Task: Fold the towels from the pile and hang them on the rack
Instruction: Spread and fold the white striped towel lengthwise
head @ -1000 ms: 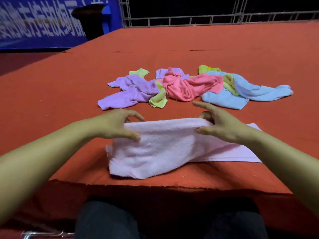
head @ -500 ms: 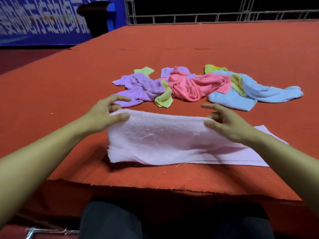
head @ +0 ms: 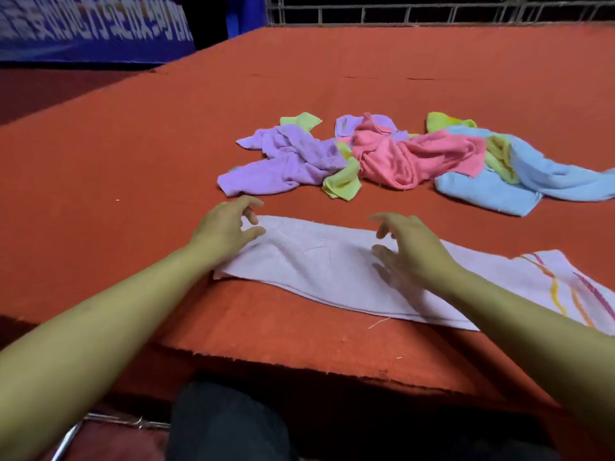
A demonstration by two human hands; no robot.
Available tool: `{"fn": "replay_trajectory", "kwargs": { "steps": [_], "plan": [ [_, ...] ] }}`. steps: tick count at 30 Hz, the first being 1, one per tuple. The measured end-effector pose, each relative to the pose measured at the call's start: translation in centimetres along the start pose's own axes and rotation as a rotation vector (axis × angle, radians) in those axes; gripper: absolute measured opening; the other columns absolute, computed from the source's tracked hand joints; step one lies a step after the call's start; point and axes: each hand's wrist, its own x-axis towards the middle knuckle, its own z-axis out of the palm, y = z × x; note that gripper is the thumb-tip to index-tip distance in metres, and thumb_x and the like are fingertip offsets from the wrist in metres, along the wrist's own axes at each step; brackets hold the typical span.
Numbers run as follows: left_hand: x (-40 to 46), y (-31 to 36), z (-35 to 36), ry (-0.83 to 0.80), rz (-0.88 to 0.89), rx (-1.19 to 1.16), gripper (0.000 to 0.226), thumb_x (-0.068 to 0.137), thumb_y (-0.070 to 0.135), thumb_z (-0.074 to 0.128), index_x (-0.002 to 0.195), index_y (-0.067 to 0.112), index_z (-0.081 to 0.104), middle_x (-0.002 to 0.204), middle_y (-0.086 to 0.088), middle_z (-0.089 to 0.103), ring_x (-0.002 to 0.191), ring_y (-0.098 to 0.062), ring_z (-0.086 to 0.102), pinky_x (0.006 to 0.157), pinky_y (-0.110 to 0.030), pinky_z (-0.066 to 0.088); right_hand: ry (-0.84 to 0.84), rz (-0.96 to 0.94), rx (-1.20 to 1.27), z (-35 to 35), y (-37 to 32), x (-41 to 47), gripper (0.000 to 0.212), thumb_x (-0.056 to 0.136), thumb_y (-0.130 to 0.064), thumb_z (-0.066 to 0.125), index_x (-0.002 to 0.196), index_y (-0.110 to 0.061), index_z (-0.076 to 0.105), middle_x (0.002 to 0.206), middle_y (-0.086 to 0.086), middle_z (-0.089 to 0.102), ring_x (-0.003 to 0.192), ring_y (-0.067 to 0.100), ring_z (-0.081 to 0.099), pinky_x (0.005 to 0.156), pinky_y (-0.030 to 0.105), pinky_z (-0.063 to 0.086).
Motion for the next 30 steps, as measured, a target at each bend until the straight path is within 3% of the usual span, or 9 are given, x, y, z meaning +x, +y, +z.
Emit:
{"fn": "replay_trajectory", "kwargs": {
  "steps": [3, 6, 9, 12, 18, 22, 25, 27, 30],
  "plan": [
    [-3.7, -1.1, -0.1, -0.014, -0.075, -0.090, 0.043, 0.076, 0.022, 0.081, 0.111, 0.033, 0.060, 0.077, 0.017, 0.064, 0.065, -0.011, 0.055, 0.067, -0.018, 0.042, -0.144, -0.102, 0.109, 1.6, -4.2, -1.6, 0.048, 0.084, -0.028, 0.072, 0.129, -0.032, 0.055, 0.090, -0.024, 0.055, 0.084, 0.005, 0.045, 0.073, 0.023, 0.039],
    [-7.2, -2.4, -0.7, -0.156, 0.000, -0.095, 0.050, 0.074, 0.026, 0.084, 0.115, 0.036, 0.058, 0.087, 0.026, 0.066, 0.082, -0.006, 0.055, 0.075, -0.007, 0.038, -0.263, -0.199, 0.195, 3.1, -7.4, -2.4, 0.052, 0.085, -0.036, 0.071, 0.133, -0.034, 0.050, 0.098, -0.025, 0.056, 0.089, -0.001, 0.045, 0.078, 0.013, 0.037],
    [-8.1, -3.9, -1.0, -0.197, 0.024, -0.053, 0.053, 0.078, 0.028, 0.081, 0.124, 0.034, 0.055, 0.104, 0.032, 0.061, 0.097, -0.009, 0.053, 0.088, -0.016, 0.040, -0.293, -0.206, 0.123, 4.4, -8.6, -2.5, 0.057, 0.088, -0.039, 0.066, 0.139, -0.033, 0.043, 0.112, -0.016, 0.060, 0.104, 0.009, 0.050, 0.088, 0.029, 0.045],
    [-7.0, -4.2, -1.1, -0.199, 0.081, 0.010, 0.047, 0.086, 0.015, 0.072, 0.128, 0.028, 0.056, 0.103, 0.036, 0.055, 0.097, -0.014, 0.057, 0.091, -0.025, 0.043, -0.233, -0.193, 0.082, 4.9, -8.8, -2.3, 0.044, 0.096, -0.034, 0.054, 0.138, -0.029, 0.046, 0.115, -0.008, 0.064, 0.108, 0.018, 0.056, 0.089, 0.031, 0.045],
    [-6.2, -4.3, -4.1, -0.196, 0.230, 0.045, 0.057, 0.083, 0.000, 0.064, 0.132, 0.024, 0.052, 0.103, 0.026, 0.068, 0.094, -0.007, 0.064, 0.086, -0.022, 0.047, -0.214, -0.171, 0.254, 3.6, -9.4, -2.5, 0.053, 0.090, -0.020, 0.065, 0.138, -0.030, 0.046, 0.091, -0.020, 0.064, 0.071, 0.007, 0.058, 0.075, 0.025, 0.049],
    [-8.7, -4.6, -8.0, -0.310, 0.096, -0.043, 0.054, 0.082, 0.024, 0.076, 0.125, 0.041, 0.049, 0.092, 0.030, 0.070, 0.087, 0.006, 0.064, 0.083, -0.012, 0.044, -0.342, -0.207, 0.334, 2.4, -9.9, -4.0, 0.058, 0.089, -0.024, 0.067, 0.141, -0.031, 0.042, 0.088, -0.019, 0.066, 0.075, 0.006, 0.063, 0.073, 0.019, 0.048],
    [-11.3, -5.0, -8.3, -0.498, -0.048, 0.013, 0.045, 0.078, 0.048, 0.071, 0.118, 0.042, 0.053, 0.090, 0.027, 0.070, 0.087, 0.004, 0.063, 0.081, -0.017, 0.046, -0.406, -0.232, 0.246, 2.6, -10.6, -4.7, 0.053, 0.090, -0.040, 0.064, 0.138, -0.034, 0.043, 0.087, -0.020, 0.066, 0.077, -0.002, 0.060, 0.075, 0.020, 0.048],
    [-11.0, -5.4, -7.1, -0.321, -0.090, -0.067, 0.037, 0.081, 0.049, 0.067, 0.115, 0.037, 0.059, 0.087, 0.018, 0.070, 0.078, 0.002, 0.061, 0.074, -0.016, 0.045, -0.306, -0.203, 0.251, 2.9, -10.8, -3.7, 0.044, 0.090, -0.035, 0.065, 0.131, -0.032, 0.051, 0.082, -0.024, 0.064, 0.073, -0.001, 0.059, 0.071, 0.016, 0.045],
    [-7.8, -5.4, -4.9, 0.003, -0.194, -0.239, 0.020, 0.093, 0.026, 0.064, 0.113, 0.027, 0.062, 0.092, 0.009, 0.066, 0.073, -0.003, 0.060, 0.074, -0.019, 0.047, -0.152, -0.128, 0.264, 4.2, -11.1, 0.1, 0.040, 0.090, -0.024, 0.066, 0.128, -0.027, 0.054, 0.081, -0.020, 0.064, 0.070, 0.005, 0.059, 0.068, 0.022, 0.044]
  ]
}}
